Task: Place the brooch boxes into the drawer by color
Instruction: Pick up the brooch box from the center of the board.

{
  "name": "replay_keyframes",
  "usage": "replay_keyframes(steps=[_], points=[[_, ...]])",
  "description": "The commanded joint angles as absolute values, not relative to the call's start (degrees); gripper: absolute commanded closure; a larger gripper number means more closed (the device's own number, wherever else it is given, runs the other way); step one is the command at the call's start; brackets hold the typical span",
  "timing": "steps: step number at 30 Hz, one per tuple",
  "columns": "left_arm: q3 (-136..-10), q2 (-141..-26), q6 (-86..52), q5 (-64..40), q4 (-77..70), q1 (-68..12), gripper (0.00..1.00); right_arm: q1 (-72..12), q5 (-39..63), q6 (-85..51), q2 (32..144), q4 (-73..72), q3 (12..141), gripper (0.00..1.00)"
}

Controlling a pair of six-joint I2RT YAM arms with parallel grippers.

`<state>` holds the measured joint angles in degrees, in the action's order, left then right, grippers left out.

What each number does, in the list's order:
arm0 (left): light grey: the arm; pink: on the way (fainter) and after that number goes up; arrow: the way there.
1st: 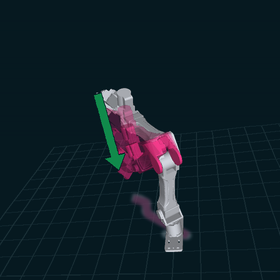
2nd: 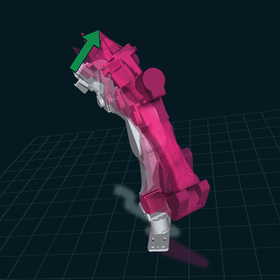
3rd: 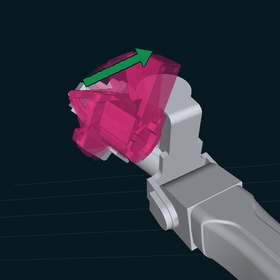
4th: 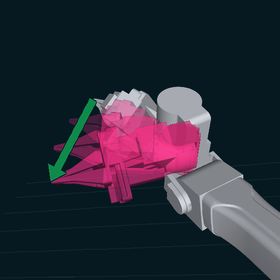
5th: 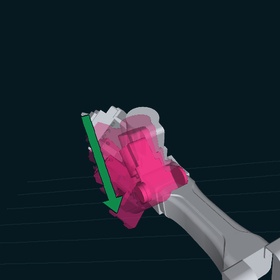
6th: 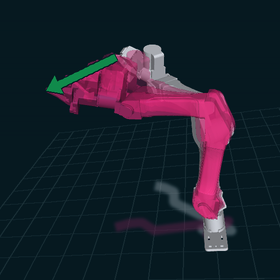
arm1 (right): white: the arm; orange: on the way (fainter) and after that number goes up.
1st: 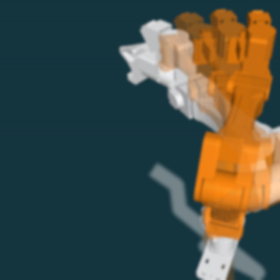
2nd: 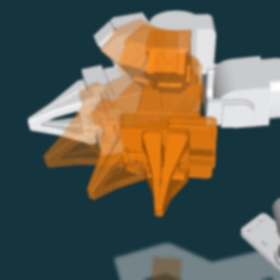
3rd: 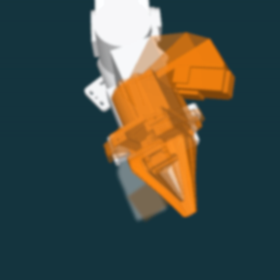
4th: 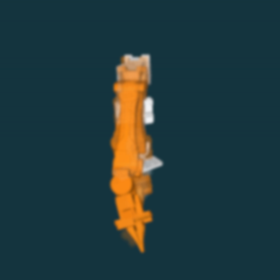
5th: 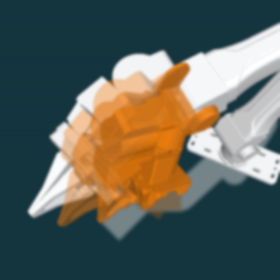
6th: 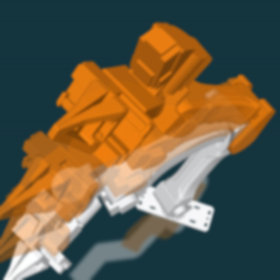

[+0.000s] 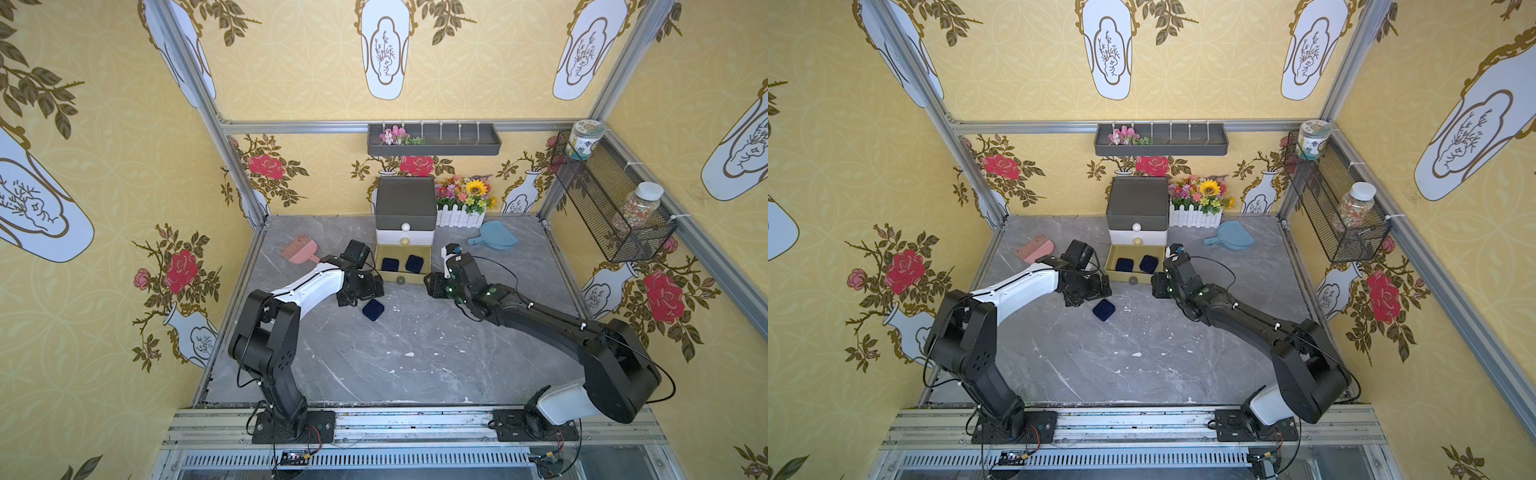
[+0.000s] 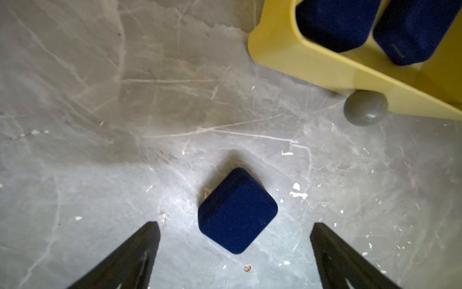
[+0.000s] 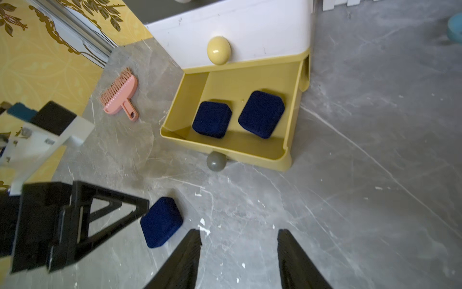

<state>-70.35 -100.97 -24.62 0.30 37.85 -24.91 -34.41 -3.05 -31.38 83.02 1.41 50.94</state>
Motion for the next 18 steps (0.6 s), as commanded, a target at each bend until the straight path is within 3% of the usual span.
replay_keyframes(steps=[1, 18], points=[[-73.2, -104.2, -22.0, 1.4, 43.8, -25.7, 0.0, -34.0, -3.1, -32.6, 80.3, 0.2, 47.7, 0.45], [-79.2, -112.1, -21.4, 4.8, 48.0, -29.9, 0.02, -32.3, -3.3, -33.8, 73.7, 1.4, 40.9, 0.42]])
